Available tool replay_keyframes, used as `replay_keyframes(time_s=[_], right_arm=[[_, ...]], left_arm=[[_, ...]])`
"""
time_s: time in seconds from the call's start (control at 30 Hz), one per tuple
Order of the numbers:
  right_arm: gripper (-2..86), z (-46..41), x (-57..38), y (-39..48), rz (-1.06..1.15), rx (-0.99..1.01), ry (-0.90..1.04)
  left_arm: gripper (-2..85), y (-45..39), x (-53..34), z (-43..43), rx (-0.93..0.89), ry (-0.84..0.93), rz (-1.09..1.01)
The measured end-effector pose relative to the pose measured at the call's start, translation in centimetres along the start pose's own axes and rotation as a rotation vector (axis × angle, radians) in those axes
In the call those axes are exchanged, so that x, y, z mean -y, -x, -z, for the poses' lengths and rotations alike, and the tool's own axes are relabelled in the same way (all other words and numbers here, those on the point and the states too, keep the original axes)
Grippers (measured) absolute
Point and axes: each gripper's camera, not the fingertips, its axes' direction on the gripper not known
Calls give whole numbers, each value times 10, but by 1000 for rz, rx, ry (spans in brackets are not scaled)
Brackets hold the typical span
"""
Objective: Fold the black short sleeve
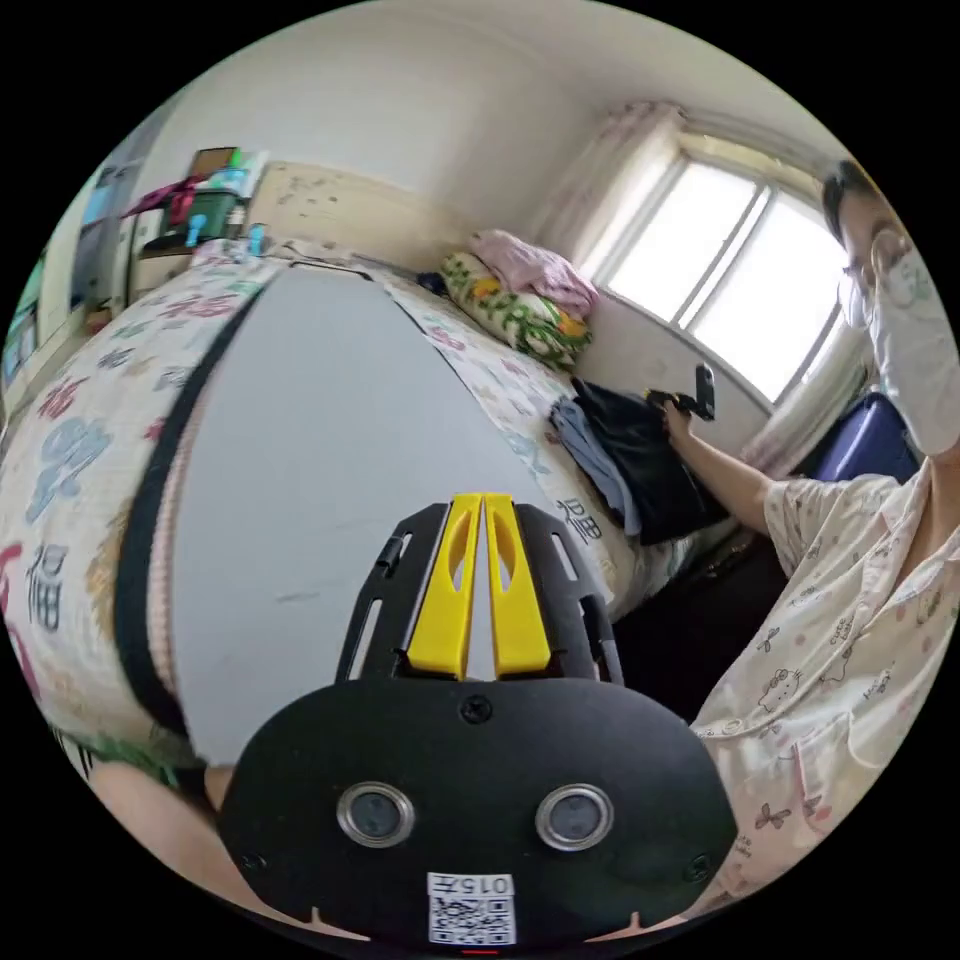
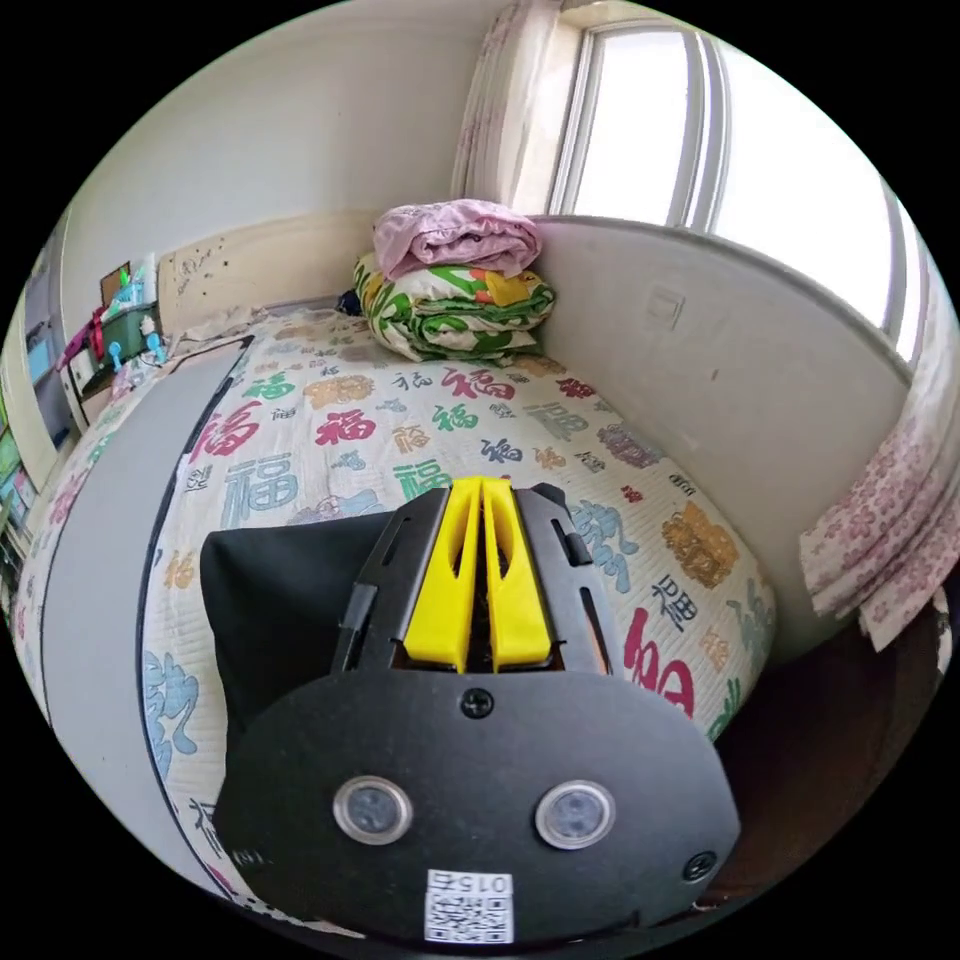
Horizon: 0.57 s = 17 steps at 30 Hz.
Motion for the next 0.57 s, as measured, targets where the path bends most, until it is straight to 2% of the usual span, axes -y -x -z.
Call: replay_keyframes(time_s=[0.03,0.1,0.17,0.23,0.27,0.33,0.4,0.47,0.57], right_arm=[[-5,13,-10,2,-2,-61,-30],[-5,55,-33,8,4,-18,-111],[-5,135,-84,11,25,281,-268],[-5,198,-137,17,61,536,-422],[-5,238,-175,31,111,623,-506],[-5,291,-239,60,201,641,-621],[-5,336,-310,76,169,706,-726],[-5,387,-406,84,159,948,-861],[-5,445,-485,86,122,1259,-825]], left_arm=[[-6,16,-24,49,43,-66,62],[-4,31,-56,118,172,-121,102],[3,52,-98,202,409,-136,172],[16,70,-137,262,513,-179,277],[31,82,-167,301,533,-234,361],[51,95,-217,352,503,-325,476],[57,101,-269,393,512,-398,581],[62,98,-334,435,606,-439,682],[66,95,-406,469,685,-403,789]])
